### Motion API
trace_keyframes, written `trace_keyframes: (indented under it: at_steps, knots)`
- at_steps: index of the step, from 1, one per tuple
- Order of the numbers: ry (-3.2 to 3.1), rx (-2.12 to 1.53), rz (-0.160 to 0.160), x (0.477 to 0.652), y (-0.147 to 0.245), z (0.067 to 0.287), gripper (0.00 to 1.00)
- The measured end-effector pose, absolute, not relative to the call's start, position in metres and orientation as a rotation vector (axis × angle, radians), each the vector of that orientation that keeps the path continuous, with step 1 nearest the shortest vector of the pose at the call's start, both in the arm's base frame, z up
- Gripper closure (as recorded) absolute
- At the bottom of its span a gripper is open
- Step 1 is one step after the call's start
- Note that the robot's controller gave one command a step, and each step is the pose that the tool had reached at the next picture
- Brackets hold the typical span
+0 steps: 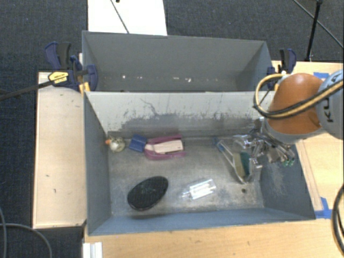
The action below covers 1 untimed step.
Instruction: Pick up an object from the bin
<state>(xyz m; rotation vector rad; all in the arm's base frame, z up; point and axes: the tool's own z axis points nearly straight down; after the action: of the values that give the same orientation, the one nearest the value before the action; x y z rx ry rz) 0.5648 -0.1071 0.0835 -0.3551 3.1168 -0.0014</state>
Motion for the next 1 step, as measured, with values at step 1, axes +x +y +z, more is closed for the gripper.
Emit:
trace_keyframes:
  at_steps: [1]
  knots:
    - [2.972, -0.996, -0.006, 0.5588, -0.1258, 0.1914, 1.0]
